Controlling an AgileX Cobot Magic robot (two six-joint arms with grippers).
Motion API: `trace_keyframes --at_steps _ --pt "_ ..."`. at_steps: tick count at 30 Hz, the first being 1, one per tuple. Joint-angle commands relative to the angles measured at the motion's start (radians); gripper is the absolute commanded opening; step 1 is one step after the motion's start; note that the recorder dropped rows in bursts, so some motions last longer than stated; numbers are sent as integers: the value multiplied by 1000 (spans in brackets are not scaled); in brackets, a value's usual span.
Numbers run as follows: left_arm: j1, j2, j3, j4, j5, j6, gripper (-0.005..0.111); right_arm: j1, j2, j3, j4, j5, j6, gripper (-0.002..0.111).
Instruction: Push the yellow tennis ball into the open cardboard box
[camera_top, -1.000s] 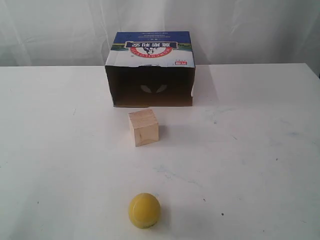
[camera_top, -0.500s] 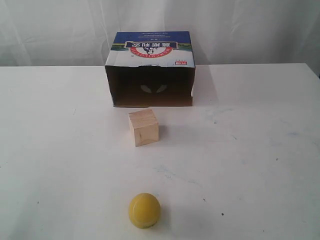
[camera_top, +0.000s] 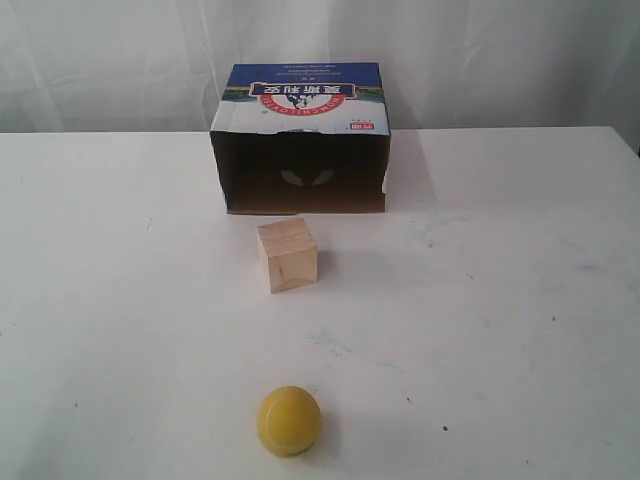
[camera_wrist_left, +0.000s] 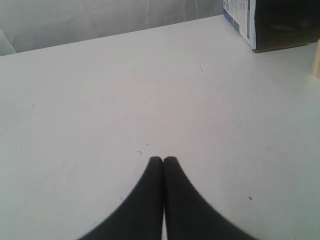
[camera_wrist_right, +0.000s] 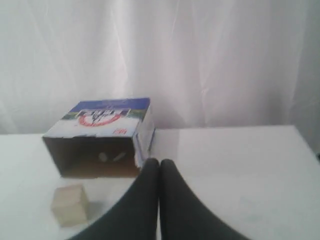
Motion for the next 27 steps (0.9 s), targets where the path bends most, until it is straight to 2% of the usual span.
trace_keyframes --at_steps 1,4,9,16,19,22,27 --pt "0 -5 4 -9 2 0 0 41 127 -113 173 242 4 0" --pt "0 -5 4 -9 2 0 0 63 248 -144 223 249 -84 0" --pt "0 -5 4 -9 2 0 0 126 408 -171 311 308 -99 0" --pt "0 -5 4 -9 2 0 0 422 697 -231 225 200 -135 0" --pt "0 -5 4 -9 2 0 0 597 877 -301 131 163 -126 0" --pt "0 -5 4 -9 2 0 0 694 1028 -375 127 168 -126 0" --pt "0 -5 4 -9 2 0 0 786 1188 -428 125 163 -134 0"
